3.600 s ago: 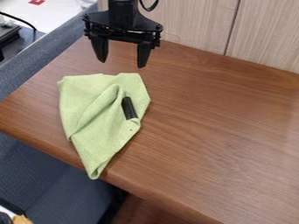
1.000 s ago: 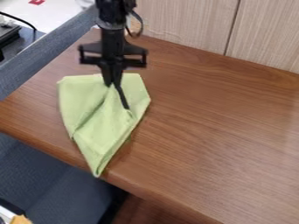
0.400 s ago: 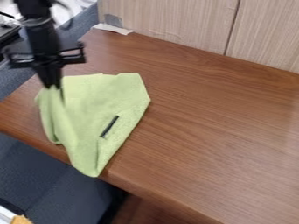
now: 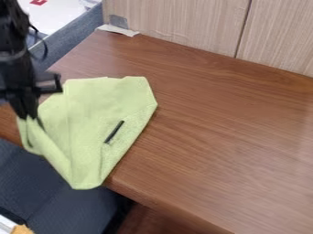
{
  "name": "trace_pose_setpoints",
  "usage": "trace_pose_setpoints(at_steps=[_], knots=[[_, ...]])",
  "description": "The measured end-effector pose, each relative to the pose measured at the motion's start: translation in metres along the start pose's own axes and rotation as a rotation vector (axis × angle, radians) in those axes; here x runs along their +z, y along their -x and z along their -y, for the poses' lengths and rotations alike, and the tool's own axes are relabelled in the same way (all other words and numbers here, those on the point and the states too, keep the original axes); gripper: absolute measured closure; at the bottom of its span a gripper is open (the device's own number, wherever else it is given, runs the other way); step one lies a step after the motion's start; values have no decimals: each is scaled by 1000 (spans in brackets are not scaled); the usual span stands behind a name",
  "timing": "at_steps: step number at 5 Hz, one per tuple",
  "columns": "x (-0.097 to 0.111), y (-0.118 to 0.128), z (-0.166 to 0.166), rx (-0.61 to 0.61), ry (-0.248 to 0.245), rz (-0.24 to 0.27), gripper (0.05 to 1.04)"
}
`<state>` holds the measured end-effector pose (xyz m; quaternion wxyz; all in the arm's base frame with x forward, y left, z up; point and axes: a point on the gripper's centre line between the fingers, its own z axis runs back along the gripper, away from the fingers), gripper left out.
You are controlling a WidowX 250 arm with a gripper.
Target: Unfold the cloth from the right top to the left bottom
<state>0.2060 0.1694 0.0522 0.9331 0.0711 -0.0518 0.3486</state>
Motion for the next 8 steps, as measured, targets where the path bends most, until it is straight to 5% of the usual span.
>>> trace_pose_setpoints(at_steps=[1, 3, 4, 5, 7, 8], knots=[[-3, -1, -7, 54, -33, -28, 853], [2, -7, -8, 66, -40, -44, 279], [5, -9, -9, 80, -46, -54, 79], [24, -12, -6, 54, -40, -42, 77], [73, -19, 16, -29, 72, 61, 83], [78, -20, 28, -111, 105, 69, 83]])
